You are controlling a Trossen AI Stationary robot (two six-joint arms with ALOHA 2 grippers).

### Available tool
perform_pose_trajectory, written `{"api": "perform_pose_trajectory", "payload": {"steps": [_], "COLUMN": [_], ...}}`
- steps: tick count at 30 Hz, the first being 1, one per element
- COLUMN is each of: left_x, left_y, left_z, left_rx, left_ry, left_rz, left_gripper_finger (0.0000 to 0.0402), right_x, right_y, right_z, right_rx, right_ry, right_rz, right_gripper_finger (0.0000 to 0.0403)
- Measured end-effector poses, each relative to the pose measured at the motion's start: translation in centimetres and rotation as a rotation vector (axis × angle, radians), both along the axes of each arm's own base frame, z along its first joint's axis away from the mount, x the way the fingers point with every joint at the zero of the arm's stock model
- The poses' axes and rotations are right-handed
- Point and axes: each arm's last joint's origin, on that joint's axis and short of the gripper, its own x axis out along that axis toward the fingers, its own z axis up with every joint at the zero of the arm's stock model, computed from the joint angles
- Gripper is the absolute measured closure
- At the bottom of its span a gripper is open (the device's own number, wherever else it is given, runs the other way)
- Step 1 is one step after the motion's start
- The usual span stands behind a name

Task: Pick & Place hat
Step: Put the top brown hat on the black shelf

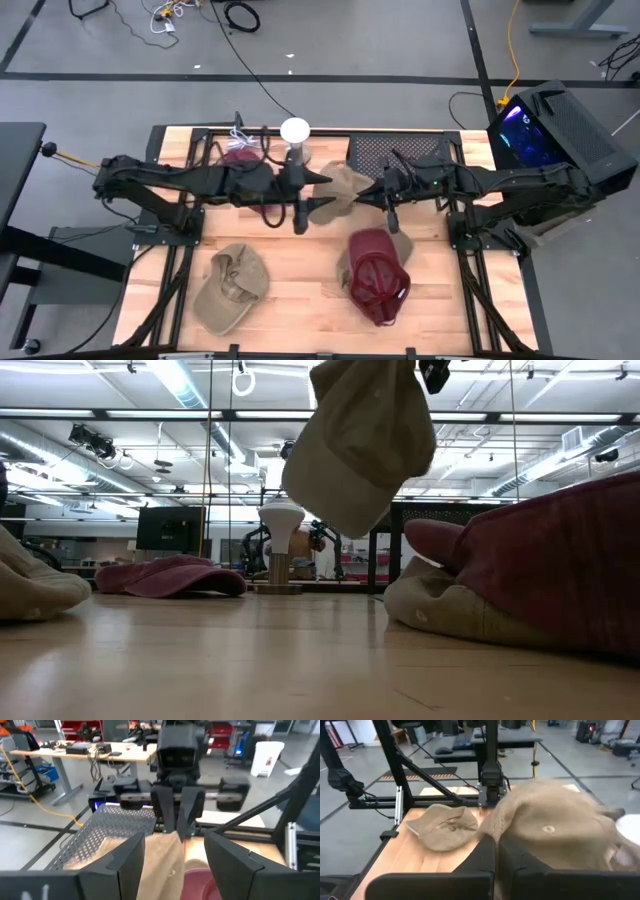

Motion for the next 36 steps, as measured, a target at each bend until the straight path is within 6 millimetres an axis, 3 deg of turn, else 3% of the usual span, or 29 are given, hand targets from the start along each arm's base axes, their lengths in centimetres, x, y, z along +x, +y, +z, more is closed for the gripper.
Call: {"api": "perform_pose_trajectory", "payload": {"steps": [11, 19, 28, 36], "left_x": [2.3, 3.0, 3.3, 4.0], "left_y": [0.2, 0.1, 1.5, 3.1], "left_z": [-2.8, -3.5, -3.8, -4.7], "left_rx": [0.089, 0.034, 0.026, -0.111], "left_ry": [0.114, 0.12, 0.136, 0.154], "left_rz": [-0.01, -0.041, -0.017, -0.096], "left_gripper_finger": [0.0191, 0.0191, 0.0191, 0.0208], "right_x": [0.3, 0.4, 0.4, 0.4], "right_y": [-0.5, -0.5, -0.4, -0.4], "right_z": [-0.2, 0.0, 0.1, 0.2], "right_rx": [0.031, 0.035, 0.039, 0.014], "right_ry": [0.01, -0.008, -0.027, -0.036], "right_rz": [-0.03, -0.013, 0.017, 0.02], "right_gripper_finger": [0.0402, 0.0402, 0.0402, 0.0402]}}
